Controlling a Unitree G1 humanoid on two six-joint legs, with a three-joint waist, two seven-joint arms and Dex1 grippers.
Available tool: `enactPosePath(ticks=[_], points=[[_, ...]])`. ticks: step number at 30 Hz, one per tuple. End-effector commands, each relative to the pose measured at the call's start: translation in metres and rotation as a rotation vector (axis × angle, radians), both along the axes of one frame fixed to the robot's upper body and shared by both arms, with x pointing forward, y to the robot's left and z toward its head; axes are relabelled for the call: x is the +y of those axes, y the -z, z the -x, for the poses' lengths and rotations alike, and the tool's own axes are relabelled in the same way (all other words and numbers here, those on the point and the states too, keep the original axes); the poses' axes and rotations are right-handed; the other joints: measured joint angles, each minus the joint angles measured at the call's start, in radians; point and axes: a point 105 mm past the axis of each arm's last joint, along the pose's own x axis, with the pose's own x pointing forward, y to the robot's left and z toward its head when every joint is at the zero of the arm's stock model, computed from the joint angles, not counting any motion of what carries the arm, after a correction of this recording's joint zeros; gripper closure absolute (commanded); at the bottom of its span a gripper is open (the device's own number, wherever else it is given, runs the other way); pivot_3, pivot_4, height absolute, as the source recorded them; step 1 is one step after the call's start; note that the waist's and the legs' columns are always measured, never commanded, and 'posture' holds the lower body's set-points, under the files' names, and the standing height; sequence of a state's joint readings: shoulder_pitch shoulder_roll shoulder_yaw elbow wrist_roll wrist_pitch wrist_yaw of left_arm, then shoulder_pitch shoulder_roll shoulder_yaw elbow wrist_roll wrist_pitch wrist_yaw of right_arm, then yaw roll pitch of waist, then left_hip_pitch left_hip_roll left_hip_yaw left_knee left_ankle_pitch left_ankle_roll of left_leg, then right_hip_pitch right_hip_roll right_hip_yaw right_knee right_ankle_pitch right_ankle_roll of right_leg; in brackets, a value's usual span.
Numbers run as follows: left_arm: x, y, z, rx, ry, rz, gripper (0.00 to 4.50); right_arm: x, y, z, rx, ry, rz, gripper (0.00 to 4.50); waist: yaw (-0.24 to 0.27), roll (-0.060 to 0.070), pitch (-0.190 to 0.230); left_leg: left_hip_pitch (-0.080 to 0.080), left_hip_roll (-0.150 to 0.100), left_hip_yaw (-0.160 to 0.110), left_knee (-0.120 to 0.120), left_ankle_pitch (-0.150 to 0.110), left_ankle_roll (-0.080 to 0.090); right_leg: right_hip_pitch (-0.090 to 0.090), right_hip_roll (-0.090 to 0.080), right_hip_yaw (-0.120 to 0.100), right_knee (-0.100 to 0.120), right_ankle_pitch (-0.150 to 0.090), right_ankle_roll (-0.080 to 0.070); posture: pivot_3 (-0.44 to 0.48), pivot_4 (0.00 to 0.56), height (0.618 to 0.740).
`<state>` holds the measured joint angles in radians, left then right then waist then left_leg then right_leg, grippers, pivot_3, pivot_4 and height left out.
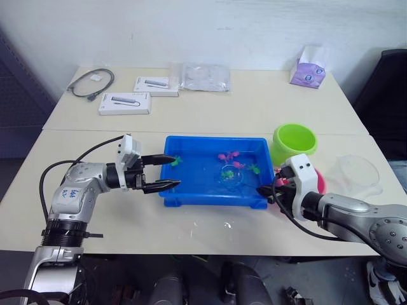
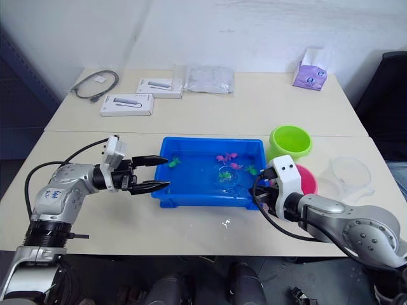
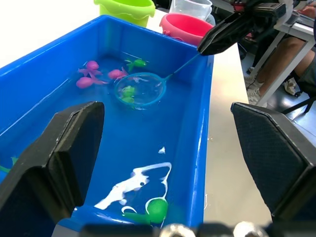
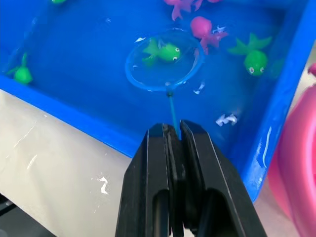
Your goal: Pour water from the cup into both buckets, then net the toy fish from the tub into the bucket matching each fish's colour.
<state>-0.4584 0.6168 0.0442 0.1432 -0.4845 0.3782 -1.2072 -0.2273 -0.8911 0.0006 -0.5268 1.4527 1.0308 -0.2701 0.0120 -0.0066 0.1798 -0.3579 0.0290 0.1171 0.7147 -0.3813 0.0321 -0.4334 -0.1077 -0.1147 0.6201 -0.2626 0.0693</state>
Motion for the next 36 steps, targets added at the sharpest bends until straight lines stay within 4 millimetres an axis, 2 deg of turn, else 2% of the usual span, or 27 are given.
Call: enactPosePath(ticks=[1,6,14,25,31,36], points=[[0.003,-0.013,0.003,-0.052,-0.002,-0.001,0.08,0.002,-0.005,0.001,0.028,0.014,-0.059,4.50,0.000,0.000,0.000,0.000,0.000,0.000,0.000,0.000,0.000,0.000,0.000,0.000,0.000,0.000,0.000,0.000,0.150,0.740],[0.003,-0.013,0.005,-0.051,-0.005,-0.006,0.08,-0.002,-0.010,-0.005,0.054,0.083,-0.129,4.50,-0.004,0.000,0.000,0.000,0.000,0.000,0.000,0.000,0.000,0.000,0.000,0.000,0.000,0.000,0.000,0.000,0.150,0.740],[0.002,-0.014,0.007,-0.053,-0.004,-0.010,0.08,-0.012,-0.015,-0.023,-0.006,0.191,-0.116,4.50,-0.013,0.000,0.000,0.000,0.000,0.000,-0.001,0.000,0.000,-0.001,0.000,0.000,-0.001,0.000,0.000,0.000,0.150,0.740],[0.000,-0.015,0.006,-0.051,0.001,-0.007,0.08,-0.009,-0.020,-0.034,-0.110,0.167,-0.052,4.50,-0.013,0.000,0.000,-0.007,0.000,0.000,0.000,0.000,0.000,-0.007,0.000,0.000,0.000,0.000,0.000,0.000,0.150,0.740],[0.000,-0.016,0.005,-0.054,-0.005,-0.002,0.08,-0.003,-0.025,-0.033,-0.173,0.105,-0.033,4.50,-0.013,0.000,0.000,-0.012,0.000,0.000,0.000,0.000,0.000,-0.011,0.001,-0.001,0.001,0.000,0.001,0.000,0.150,0.740],[-0.001,-0.017,0.005,-0.055,-0.009,0.000,0.08,-0.006,-0.019,-0.032,-0.152,0.111,-0.022,4.50,-0.013,0.000,0.000,-0.012,0.000,0.000,0.000,0.000,0.000,-0.011,0.001,-0.001,0.001,0.001,0.001,0.000,0.150,0.740]])
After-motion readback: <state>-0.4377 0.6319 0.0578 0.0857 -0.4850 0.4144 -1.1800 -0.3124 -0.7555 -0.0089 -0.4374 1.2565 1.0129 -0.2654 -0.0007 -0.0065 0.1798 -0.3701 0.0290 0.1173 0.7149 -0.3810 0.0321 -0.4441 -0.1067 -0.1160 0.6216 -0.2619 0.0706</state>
